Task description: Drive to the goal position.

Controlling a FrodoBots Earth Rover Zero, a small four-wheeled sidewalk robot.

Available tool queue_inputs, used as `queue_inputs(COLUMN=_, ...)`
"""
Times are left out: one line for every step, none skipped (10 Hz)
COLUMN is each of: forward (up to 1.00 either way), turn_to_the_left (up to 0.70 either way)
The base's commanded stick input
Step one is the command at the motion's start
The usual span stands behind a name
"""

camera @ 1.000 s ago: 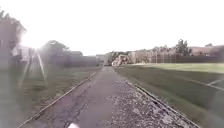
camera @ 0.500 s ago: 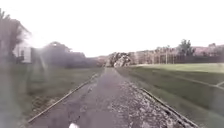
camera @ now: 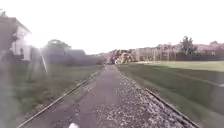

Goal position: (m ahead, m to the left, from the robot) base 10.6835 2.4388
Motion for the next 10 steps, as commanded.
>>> queue_inputs(forward=0.7, turn_to_the_left=0.0)
queue_inputs(forward=0.7, turn_to_the_left=0.0)
queue_inputs(forward=0.7, turn_to_the_left=0.0)
queue_inputs(forward=0.7, turn_to_the_left=0.0)
queue_inputs(forward=0.7, turn_to_the_left=0.0)
queue_inputs(forward=0.7, turn_to_the_left=0.0)
queue_inputs(forward=0.7, turn_to_the_left=0.0)
queue_inputs(forward=0.7, turn_to_the_left=0.01)
queue_inputs(forward=0.7, turn_to_the_left=0.08)
queue_inputs(forward=0.7, turn_to_the_left=0.35)
